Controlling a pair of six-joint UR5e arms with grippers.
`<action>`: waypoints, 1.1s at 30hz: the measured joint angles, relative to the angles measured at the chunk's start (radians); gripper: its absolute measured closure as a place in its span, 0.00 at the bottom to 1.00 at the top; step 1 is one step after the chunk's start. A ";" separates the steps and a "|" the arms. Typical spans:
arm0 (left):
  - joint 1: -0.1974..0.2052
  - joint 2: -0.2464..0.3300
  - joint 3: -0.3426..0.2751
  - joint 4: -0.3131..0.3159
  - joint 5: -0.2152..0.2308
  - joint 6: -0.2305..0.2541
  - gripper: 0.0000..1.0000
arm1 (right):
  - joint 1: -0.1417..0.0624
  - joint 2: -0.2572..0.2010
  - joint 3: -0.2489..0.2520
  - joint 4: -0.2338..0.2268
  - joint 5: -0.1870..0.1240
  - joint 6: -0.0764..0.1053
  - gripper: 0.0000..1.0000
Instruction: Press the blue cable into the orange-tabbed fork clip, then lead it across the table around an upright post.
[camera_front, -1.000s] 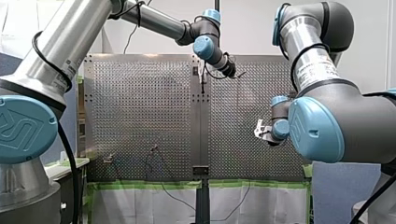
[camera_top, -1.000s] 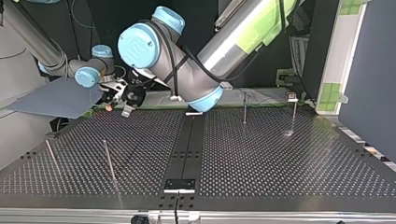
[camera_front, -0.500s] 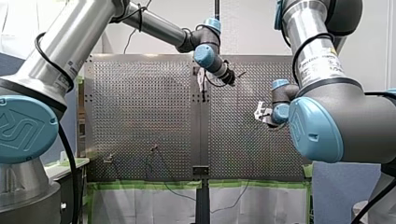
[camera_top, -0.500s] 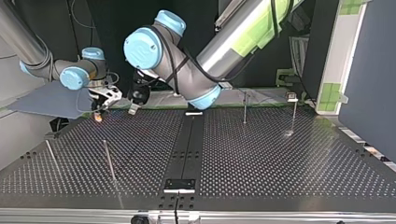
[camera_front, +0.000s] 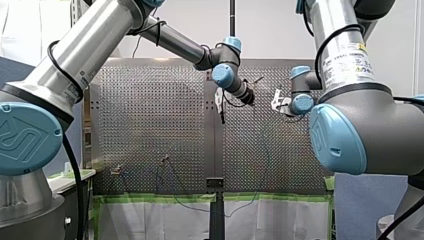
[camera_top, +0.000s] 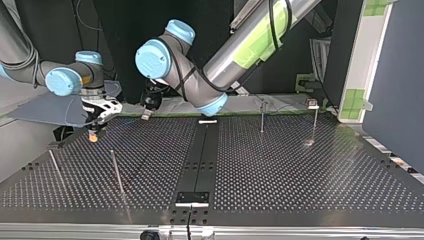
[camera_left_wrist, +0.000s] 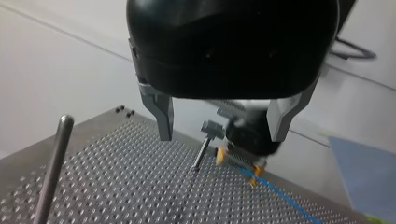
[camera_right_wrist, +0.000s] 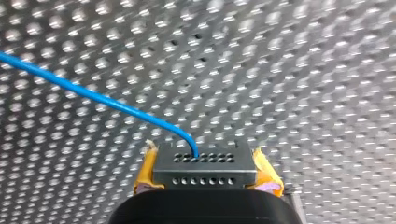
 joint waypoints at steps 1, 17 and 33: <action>0.001 0.000 0.000 0.000 -0.008 -0.008 0.00 | 0.000 -0.007 0.000 0.000 -0.002 0.000 1.00; 0.002 -0.001 0.000 0.039 -0.015 -0.088 0.00 | -0.001 -0.101 0.000 0.001 -0.041 -0.001 1.00; 0.028 -0.032 0.000 0.138 0.114 -0.219 0.00 | 0.004 -0.102 0.000 0.009 -0.065 -0.002 1.00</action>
